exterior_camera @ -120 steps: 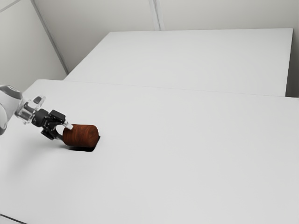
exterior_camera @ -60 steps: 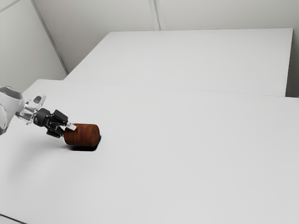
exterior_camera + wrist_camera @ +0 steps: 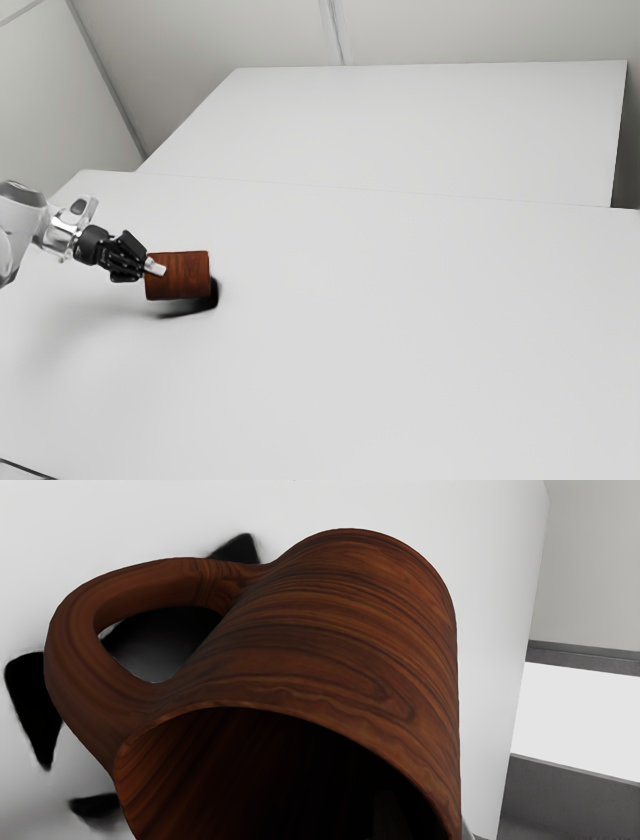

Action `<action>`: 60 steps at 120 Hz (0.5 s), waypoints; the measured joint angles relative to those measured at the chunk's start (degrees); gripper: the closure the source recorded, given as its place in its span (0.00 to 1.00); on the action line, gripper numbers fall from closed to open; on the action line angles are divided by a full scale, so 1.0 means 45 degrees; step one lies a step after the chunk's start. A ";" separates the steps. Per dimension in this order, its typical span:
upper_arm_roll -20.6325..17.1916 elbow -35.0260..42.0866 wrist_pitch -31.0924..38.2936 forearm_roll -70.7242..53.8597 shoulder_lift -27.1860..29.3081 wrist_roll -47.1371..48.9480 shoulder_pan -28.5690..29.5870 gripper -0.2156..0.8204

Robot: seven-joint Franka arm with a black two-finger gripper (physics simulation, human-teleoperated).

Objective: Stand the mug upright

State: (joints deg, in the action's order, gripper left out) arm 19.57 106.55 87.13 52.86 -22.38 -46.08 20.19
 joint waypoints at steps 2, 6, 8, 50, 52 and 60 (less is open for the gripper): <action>0.0001 0.0004 -0.0004 0.0011 0.0032 -0.0003 -0.0013 0.94; 0.0002 0.0002 -0.0008 0.0029 0.0078 -0.0006 -0.0061 0.95; 0.0002 -0.0005 -0.0004 0.0035 0.0102 -0.0006 -0.0091 0.96; -0.0014 -0.0249 0.1273 -0.0885 0.1134 0.0945 -0.1042 0.97; -0.0016 -0.0245 0.1390 -0.0986 0.1226 0.1063 -0.1159 0.97; -0.0018 -0.0238 0.1921 -0.1486 0.1579 0.1619 -0.1617 0.97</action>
State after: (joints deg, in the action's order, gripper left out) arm 19.49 105.48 95.77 46.17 -15.27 -38.80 12.91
